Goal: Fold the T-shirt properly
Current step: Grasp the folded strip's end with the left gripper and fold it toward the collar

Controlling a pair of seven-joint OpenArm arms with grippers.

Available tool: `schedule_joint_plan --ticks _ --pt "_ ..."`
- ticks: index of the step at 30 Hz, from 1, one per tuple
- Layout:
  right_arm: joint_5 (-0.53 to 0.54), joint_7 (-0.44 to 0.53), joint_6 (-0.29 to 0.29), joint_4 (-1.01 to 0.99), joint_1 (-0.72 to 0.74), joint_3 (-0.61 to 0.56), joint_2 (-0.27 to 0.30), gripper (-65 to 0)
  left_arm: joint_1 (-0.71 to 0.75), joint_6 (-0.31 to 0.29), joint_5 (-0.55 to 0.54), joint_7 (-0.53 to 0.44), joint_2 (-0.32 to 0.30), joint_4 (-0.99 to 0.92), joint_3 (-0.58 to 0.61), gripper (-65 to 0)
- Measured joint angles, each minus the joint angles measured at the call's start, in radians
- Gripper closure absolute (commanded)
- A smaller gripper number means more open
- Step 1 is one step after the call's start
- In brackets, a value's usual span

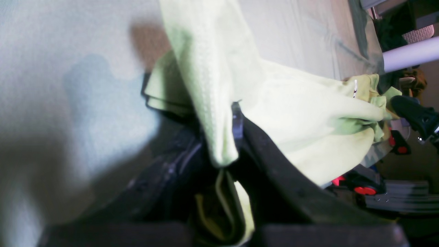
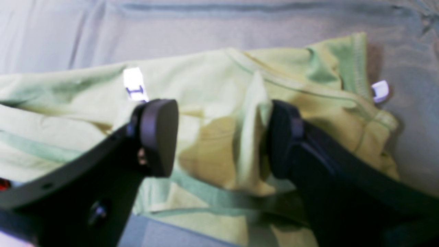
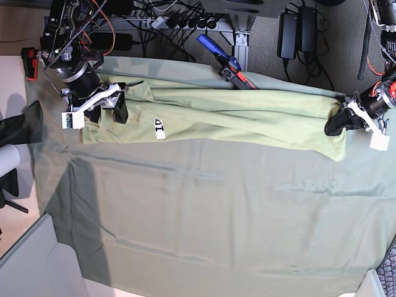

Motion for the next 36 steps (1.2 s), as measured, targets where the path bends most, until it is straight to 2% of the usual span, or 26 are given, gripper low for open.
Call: schedule_joint_plan --ticks 6,11,13,17,21,24,26,29,30,32,36 --pt "-0.042 0.006 0.0 0.0 0.0 0.001 0.0 -39.9 -0.151 0.002 0.076 0.002 0.0 -0.002 0.003 0.0" --pt "-0.041 0.026 0.0 0.0 0.002 0.022 0.0 -39.9 -0.257 0.001 0.237 -0.084 0.0 -0.002 0.003 0.0" --pt "-0.027 0.025 0.0 0.0 0.003 0.04 0.0 -39.9 -0.29 0.0 0.267 -0.092 -0.001 -0.011 0.003 0.0" --pt "0.013 0.026 0.0 0.0 0.003 0.092 0.0 -39.9 -0.367 0.0 0.288 -0.12 -0.006 -0.086 0.004 0.0" --pt "0.023 0.026 0.0 0.0 0.003 0.144 0.0 -39.9 -0.436 0.0 0.362 -0.158 -0.03 -0.221 0.022 0.0" --pt "0.046 0.026 0.0 0.0 0.003 0.166 0.0 -39.9 -0.469 0.0 0.355 -0.158 -0.059 -0.263 0.028 0.0" --pt "0.047 0.026 0.0 0.0 0.003 0.166 -0.001 -39.9 -0.472 0.0 0.309 -0.15 -0.085 -0.255 0.028 0.0" --pt "0.05 0.026 0.0 0.0 0.003 0.166 -0.001 -39.9 -0.47 0.001 0.203 -0.011 -0.098 -0.211 0.023 0.0" --pt "0.05 0.026 0.0 0.0 0.003 0.166 -0.001 -39.9 -0.464 0.001 0.153 0.034 -0.095 -0.192 0.023 0.0" --pt "0.051 0.026 0.0 0.0 0.003 0.166 -0.002 -39.9 -0.439 0.001 0.104 0.05 -0.075 -0.13 0.025 0.0" --pt "0.053 0.026 0.0 0.0 0.002 0.166 -0.001 -39.9 -0.372 0.001 0.108 0.052 -0.002 -0.008 0.043 0.0"
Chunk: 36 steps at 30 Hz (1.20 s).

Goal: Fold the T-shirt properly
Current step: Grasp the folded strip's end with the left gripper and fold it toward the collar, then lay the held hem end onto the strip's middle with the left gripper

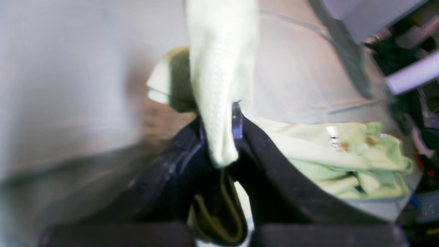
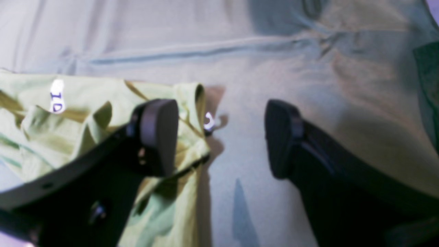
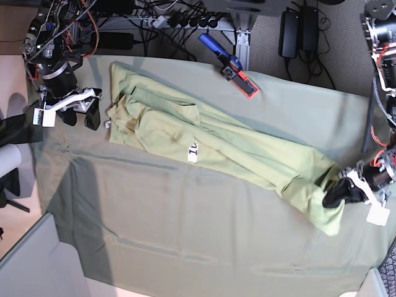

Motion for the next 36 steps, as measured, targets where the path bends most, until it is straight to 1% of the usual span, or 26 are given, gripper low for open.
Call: schedule_joint_plan --ticks 4,8,10,12,15,16,19,20,21,22,25,30,36 --pt "0.001 0.0 0.0 0.0 0.0 0.0 0.0 -39.9 0.048 0.0 0.039 -0.001 0.072 0.071 0.085 0.0" --pt "0.0 0.0 0.0 0.0 0.0 0.0 0.0 -39.9 0.058 -0.001 0.128 -0.066 0.127 0.076 0.189 0.0" --pt "0.0 0.0 0.0 0.0 0.0 0.0 0.0 -39.9 0.058 -0.001 0.195 -0.092 0.141 0.076 0.233 0.0" --pt "0.02 -0.001 0.0 0.0 0.0 0.0 0.0 -39.9 0.058 0.0 0.223 -0.098 0.144 0.076 0.271 0.0" --pt "0.03 -0.001 0.0 0.0 0.0 0.0 -0.012 -39.9 0.059 -0.001 0.238 -0.098 0.144 0.076 0.318 0.0" --pt "0.03 -0.008 0.0 0.0 0.0 0.0 -0.021 -39.9 0.061 0.0 0.238 -0.098 0.144 0.076 0.332 -3.6" --pt "0.03 -0.028 0.0 0.0 0.0 0.0 -0.05 -39.9 0.066 -0.001 0.248 -0.101 0.144 0.076 0.36 -25.8" --pt "0.03 -0.027 0.0 0.0 0.0 0.0 -0.061 -39.9 0.066 -0.001 0.255 -0.102 0.145 0.076 0.363 -31.7" --pt "0.03 -0.027 0.0 0.0 0.0 0.0 -0.069 -39.9 0.066 -0.001 0.278 -0.109 0.148 0.076 0.362 -35.8" --pt "0.03 -0.027 0.0 0.0 0.0 0.0 -0.077 -39.9 0.066 -0.001 0.291 -0.119 0.149 0.076 0.362 -37.4" --pt "0.031 -0.027 0.0 0.0 0.0 0.0 -0.09 -39.9 0.066 -0.001 0.282 -0.121 0.152 0.076 0.362 -37.4" --pt "0.031 -0.027 0.0 0.0 0.0 0.0 -0.093 -39.9 0.066 -0.001 0.122 -0.117 0.155 0.076 0.362 -37.4" --pt "0.031 -0.027 0.0 0.0 0.0 0.0 -0.093 -39.9 0.066 -0.001 0.077 -0.113 0.177 0.076 0.362 -37.4"
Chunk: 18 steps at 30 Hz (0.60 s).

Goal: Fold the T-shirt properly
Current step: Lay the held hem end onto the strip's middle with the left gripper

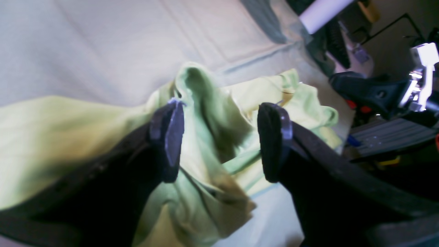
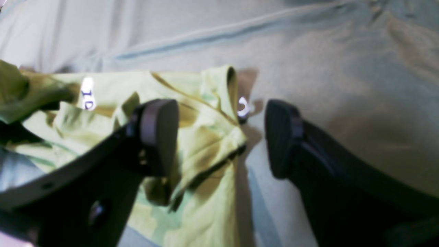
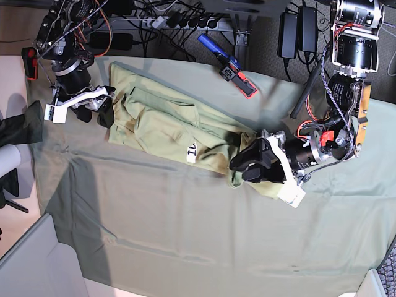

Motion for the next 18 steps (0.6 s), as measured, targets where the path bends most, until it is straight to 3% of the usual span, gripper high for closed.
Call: schedule_joint_plan --ticks 15,16,18 --pt "0.0 0.0 0.0 0.0 0.0 0.0 0.0 -39.9 0.001 0.0 -0.26 0.16 0.028 0.011 -0.001 -36.9" --pt "0.0 0.0 0.0 0.0 0.0 0.0 0.0 -39.9 0.0 0.0 -0.259 0.166 0.028 0.029 -0.002 -36.2" --pt "0.0 0.0 0.0 0.0 0.0 0.0 0.0 -39.9 0.0 0.0 -0.25 0.165 0.027 0.085 -0.013 -27.2"
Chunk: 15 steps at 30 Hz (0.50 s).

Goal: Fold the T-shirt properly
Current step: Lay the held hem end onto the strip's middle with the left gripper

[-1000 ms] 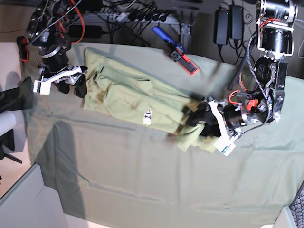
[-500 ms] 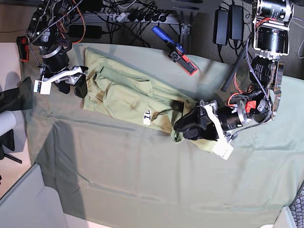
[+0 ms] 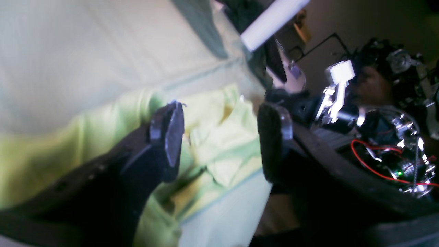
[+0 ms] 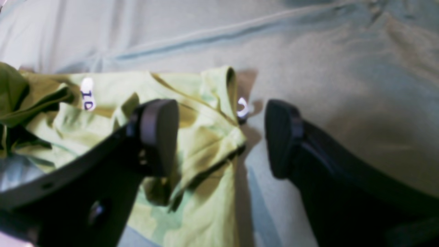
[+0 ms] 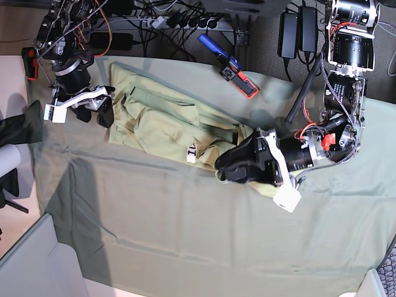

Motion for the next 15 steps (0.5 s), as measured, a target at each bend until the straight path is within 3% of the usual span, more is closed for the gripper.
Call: schedule_joint_plan --ticks 2,4,10,15 --pt "-0.001 0.0 0.0 0.0 0.0 0.0 0.0 -39.9 -0.003 0.0 0.038 0.0 -0.002 0.067 -0.031 -12.4" --pt "-0.003 0.0 0.0 0.0 0.0 0.0 0.0 -39.9 -0.006 0.0 0.09 -0.003 -0.008 0.116 -0.058 -1.7" --pt "-0.012 0.0 0.0 0.0 0.0 0.0 0.0 -39.9 -0.003 0.0 0.385 -0.074 -0.021 0.102 -0.051 0.0" --pt "-0.012 0.0 0.0 0.0 0.0 0.0 0.0 -39.9 -0.002 -0.001 0.466 -0.123 -0.021 0.012 -0.029 0.0"
